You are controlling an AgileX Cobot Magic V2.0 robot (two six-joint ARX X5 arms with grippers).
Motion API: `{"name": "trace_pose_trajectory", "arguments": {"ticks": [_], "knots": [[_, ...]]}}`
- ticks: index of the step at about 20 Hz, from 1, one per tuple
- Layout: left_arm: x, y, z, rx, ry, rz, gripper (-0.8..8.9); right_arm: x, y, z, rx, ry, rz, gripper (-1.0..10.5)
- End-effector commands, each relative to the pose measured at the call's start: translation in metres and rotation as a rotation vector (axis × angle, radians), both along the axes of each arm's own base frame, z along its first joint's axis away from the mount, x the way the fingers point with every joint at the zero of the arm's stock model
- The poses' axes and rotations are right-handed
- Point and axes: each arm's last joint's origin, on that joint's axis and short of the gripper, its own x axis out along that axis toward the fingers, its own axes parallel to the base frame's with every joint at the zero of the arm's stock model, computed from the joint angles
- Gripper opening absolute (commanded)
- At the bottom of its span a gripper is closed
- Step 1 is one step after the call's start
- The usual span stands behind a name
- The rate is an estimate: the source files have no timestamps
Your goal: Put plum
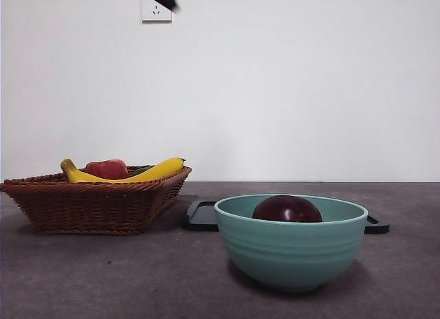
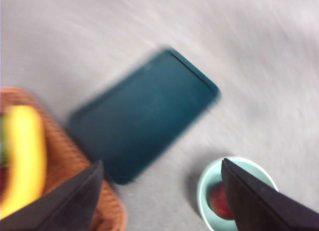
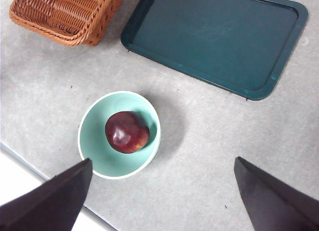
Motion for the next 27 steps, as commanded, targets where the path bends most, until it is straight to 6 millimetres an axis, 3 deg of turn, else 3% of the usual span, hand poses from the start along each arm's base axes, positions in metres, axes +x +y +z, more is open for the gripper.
{"name": "trace_pose_trajectory", "arguments": {"ticks": [1,3,6,13,20,27], "knots": [[-0.013,0.023,0.015,-0.072,-0.013,0.013,3.82,0.001,0.001,0.005,0.002,-0.019,0.009,4.6],[-0.024,0.042,0.011,-0.078,-0.019,0.051,3.82,0.002,0.001,0.005,0.002,-0.020,0.010,4.6],[-0.043,0.061,-0.018,-0.094,0.045,0.029,3.82,0.002,0.001,0.005,0.001,-0.021,0.012,4.6],[-0.077,0.073,-0.097,-0.162,0.308,-0.133,3.73,0.001,0.001,0.005,0.002,-0.019,0.014,4.6],[-0.080,0.073,-0.101,-0.194,0.361,-0.183,3.73,0.001,0.002,-0.001,0.008,0.007,0.024,4.6],[-0.080,0.073,-0.101,-0.194,0.361,-0.183,3.73,0.003,0.005,-0.024,0.028,0.079,0.044,4.6]]}}
